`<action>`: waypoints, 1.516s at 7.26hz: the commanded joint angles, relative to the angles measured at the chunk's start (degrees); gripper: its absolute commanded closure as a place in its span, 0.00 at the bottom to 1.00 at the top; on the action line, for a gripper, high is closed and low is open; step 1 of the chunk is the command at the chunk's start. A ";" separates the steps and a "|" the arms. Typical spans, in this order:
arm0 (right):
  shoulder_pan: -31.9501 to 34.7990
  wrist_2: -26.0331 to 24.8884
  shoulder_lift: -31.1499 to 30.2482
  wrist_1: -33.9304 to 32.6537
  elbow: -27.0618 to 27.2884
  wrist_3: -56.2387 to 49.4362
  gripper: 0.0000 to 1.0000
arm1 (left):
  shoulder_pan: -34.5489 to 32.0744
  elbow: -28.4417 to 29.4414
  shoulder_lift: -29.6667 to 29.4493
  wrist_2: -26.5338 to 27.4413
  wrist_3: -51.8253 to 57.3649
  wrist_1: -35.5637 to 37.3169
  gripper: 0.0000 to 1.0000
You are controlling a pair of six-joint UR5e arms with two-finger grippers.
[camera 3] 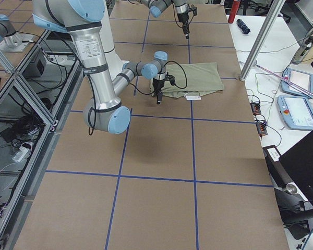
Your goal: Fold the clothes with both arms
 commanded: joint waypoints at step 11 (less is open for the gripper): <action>0.50 2.84 12.49 3.27 -12.80 -3.11 0.00 | 0.12 -4.71 -0.60 0.35 -0.04 -0.26 0.00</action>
